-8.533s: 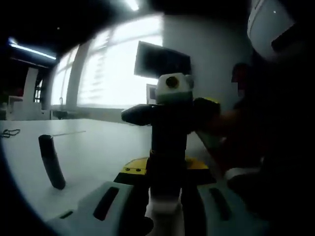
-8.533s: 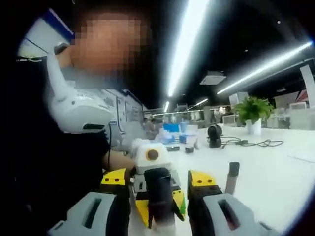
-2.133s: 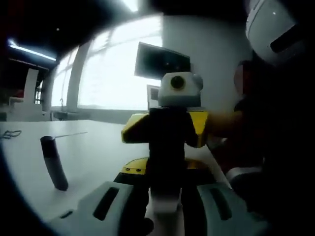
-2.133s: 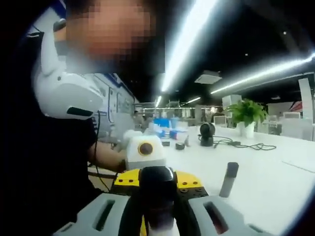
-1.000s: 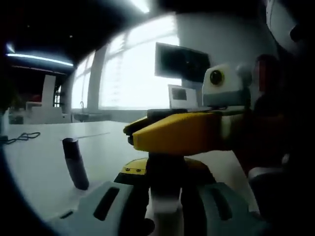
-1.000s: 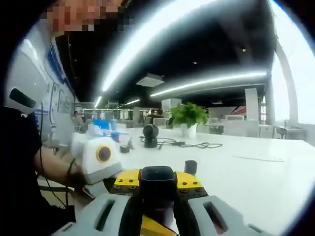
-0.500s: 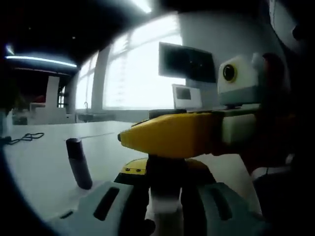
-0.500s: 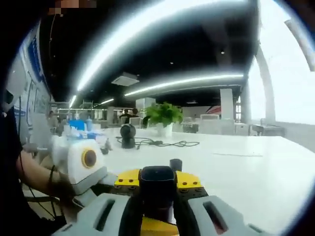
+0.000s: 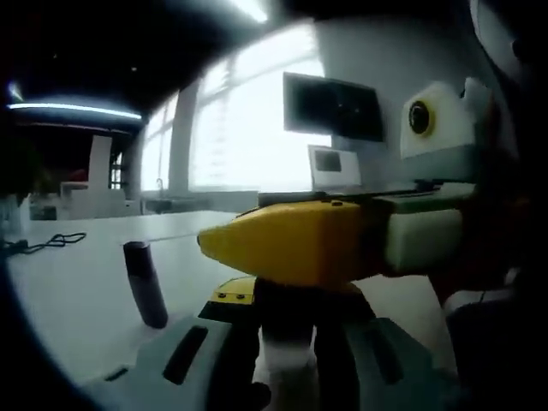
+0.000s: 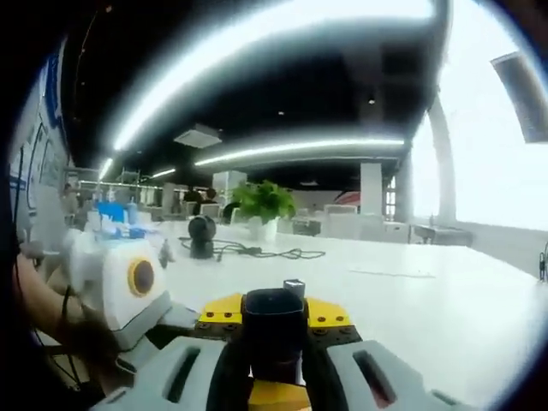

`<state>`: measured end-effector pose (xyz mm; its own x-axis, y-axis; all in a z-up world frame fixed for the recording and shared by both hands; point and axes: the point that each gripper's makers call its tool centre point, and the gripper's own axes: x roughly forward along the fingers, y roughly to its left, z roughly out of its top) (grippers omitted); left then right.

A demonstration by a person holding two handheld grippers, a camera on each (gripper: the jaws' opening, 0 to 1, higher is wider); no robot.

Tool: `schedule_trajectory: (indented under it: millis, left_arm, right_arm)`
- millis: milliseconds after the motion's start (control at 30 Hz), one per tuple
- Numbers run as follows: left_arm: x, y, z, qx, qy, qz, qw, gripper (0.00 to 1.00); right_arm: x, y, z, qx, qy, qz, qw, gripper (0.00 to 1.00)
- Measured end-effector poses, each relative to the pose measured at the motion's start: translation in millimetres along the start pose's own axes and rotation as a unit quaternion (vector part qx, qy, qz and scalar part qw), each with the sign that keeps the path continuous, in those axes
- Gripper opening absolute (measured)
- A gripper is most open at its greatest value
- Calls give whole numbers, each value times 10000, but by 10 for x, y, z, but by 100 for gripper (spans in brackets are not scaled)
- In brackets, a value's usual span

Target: Pick up cosmetic bottle twist off cap place on table pick up cap screw tight cap place on table

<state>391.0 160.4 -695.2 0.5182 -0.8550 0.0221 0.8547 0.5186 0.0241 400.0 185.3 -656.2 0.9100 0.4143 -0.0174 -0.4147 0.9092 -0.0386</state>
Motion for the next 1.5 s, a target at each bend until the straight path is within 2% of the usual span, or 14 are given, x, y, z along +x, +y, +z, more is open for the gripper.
schedule_trajectory:
  millis: [133,367,533,633,800,867,967,1300,1500]
  left_arm:
    - [1,11,2,111,2,96,9999,13]
    - [0,35,-9,-37,27,198,9998,14]
    - [19,21,2,160,-1,234,9996,15]
    - [19,41,-3,-1,63,310,9995,14]
    - [11,32,-3,151,59,367,9992,12]
    - [18,41,4,346,40,451,9984,12]
    - [11,36,7,299,57,547,9980,12]
    - [3,63,1,102,-5,538,9985,13]
    - [2,71,-2,-15,-29,496,9988,14]
  right_arm:
    - [-1,-12,-5,62,2,-92,9999,16]
    - [17,-18,-5,86,26,-198,9998,16]
    - [10,-28,-7,117,34,-262,9996,16]
    - [14,-27,-6,110,24,-297,9995,16]
    - [-3,-32,-9,98,7,-399,9992,16]
    - [-12,-57,-13,197,-13,-476,9987,16]
    - [-3,-58,-17,180,5,-579,9982,16]
    - [16,-51,-12,131,-16,-552,9984,17]
    - [42,-27,-8,36,-20,-407,9992,17]
